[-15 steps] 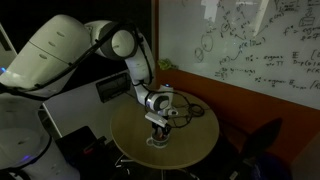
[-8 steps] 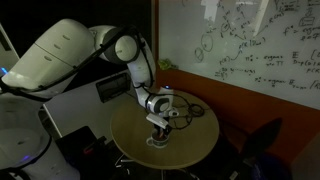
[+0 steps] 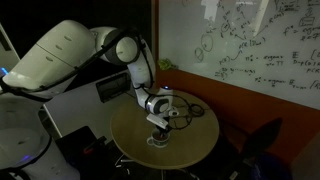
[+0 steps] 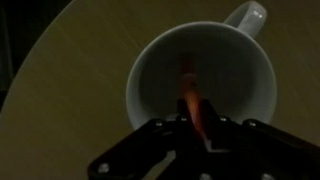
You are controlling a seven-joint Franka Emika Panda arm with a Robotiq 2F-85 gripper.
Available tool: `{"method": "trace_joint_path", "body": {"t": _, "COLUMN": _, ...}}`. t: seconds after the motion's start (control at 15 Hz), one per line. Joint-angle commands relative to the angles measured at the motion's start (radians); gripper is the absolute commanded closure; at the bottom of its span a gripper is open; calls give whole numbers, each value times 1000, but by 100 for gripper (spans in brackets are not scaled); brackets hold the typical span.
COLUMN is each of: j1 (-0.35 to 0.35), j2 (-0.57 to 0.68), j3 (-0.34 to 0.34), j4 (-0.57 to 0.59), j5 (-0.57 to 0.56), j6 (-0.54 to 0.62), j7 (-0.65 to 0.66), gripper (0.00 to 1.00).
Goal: Put the marker on the table
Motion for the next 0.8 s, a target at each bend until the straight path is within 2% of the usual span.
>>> {"method": "trace_joint_path", "body": {"t": 0.0, "j1": 19, "j2": -57, "j3": -16, "j4": -59, "j5": -22, "j6": 49, "j7": 19, "gripper": 95}}
{"method": "trace_joint_path", "body": {"t": 0.4, "j1": 20, "j2": -200, "j3": -23, "j4": -149, "j5": -43, "j6": 25, "j7": 10, "gripper": 95}}
{"method": "trace_joint_path", "body": {"t": 0.6, "j1": -15, "j2": -266, "j3": 14, "j4": -182, "j5": -19, "j6": -2, "j7": -16, "gripper": 95}}
{"method": "trace_joint_path", "body": {"t": 0.73, "j1": -21, "j2": -309, "j3": 25, "j4": -213, "j5": -11, "j6": 21, "j7": -13, "gripper": 95}}
